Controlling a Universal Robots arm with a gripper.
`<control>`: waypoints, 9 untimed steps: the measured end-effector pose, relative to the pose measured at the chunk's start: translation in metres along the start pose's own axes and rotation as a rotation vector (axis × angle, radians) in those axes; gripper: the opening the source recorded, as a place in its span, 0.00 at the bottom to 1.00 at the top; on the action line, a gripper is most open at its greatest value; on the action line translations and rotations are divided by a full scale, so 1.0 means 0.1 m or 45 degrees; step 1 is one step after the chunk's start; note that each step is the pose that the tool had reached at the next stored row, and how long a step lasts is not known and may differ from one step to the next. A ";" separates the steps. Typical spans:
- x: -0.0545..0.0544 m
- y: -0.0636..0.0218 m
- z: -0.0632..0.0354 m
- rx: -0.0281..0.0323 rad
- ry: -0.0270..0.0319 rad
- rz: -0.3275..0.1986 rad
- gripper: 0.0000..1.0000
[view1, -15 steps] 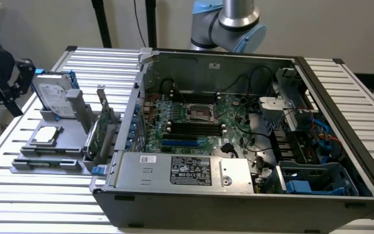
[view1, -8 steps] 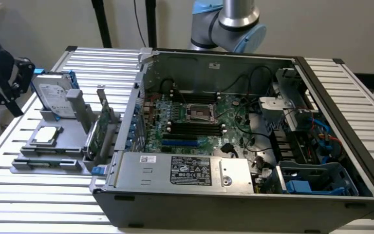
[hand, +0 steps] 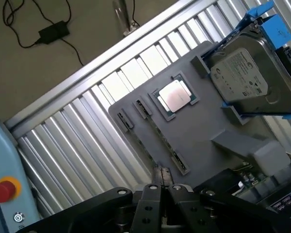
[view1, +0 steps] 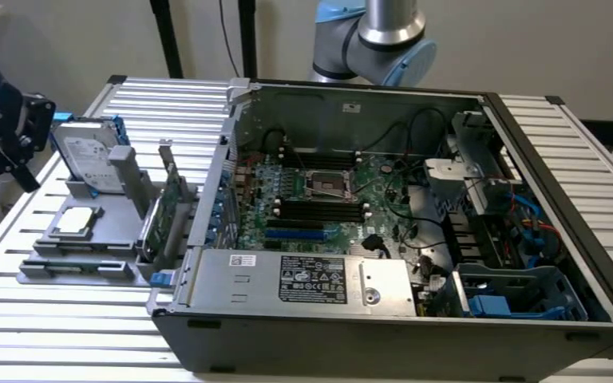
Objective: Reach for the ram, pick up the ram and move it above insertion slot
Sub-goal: 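Pick up the ram and move it above insertion slot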
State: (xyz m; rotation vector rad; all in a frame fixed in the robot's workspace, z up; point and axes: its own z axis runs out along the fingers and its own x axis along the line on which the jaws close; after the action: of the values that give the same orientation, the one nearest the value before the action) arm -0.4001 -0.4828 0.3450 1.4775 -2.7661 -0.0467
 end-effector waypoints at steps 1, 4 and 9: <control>0.00 0.000 0.001 0.0007 0.0000 -0.022 0.11; 0.00 0.000 0.007 0.0029 0.0000 -0.092 0.11; 0.00 0.000 0.016 0.0059 0.0007 -0.208 0.11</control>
State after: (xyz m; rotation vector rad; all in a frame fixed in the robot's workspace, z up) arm -0.4001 -0.4828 0.3433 1.7008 -2.6398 -0.0405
